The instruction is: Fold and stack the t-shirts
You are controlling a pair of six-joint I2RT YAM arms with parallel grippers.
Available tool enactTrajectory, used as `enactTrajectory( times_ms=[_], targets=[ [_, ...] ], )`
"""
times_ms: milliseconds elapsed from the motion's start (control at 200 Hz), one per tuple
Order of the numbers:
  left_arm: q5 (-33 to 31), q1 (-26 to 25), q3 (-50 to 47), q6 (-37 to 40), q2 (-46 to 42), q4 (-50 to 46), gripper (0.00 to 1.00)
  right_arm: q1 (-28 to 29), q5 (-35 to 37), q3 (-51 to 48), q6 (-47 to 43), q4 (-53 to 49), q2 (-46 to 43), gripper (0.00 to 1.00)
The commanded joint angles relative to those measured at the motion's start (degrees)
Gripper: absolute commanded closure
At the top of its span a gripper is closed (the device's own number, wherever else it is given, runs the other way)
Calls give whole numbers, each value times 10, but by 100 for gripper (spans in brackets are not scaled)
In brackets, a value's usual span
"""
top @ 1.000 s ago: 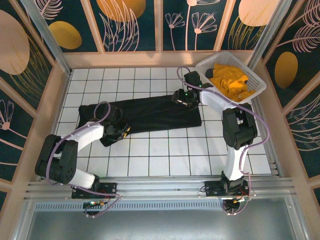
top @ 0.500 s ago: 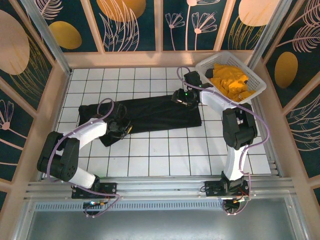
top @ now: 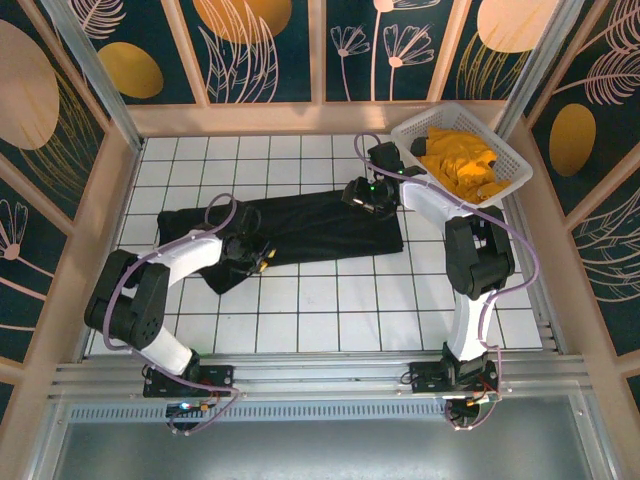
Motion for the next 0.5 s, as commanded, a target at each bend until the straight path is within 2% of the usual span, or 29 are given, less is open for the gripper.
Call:
enactTrajectory(
  times_ms=[0,65,195,315,410,495],
  targets=[
    [-52,16,31,91,-42,-80,53,-1,-38,-20,-5,43,-19,42],
    [-69,55,14,120,-74,-91,53,1,-84,-45,-13,92,-40,41],
    [-115,157,-13,213,-119,-99,60,10,-203,-65,-18,162,-51,40],
    [-152,238,-12,290,-114,-111,63,25,-208,-65,-24,162,-51,39],
    [-148,293,-15,329,-103,-101,63,27,-213,-67,-20,165,-53,39],
    [-139,321,-15,367,-90,-83,60,27,-214,-65,-24,160,-54,39]
  ],
)
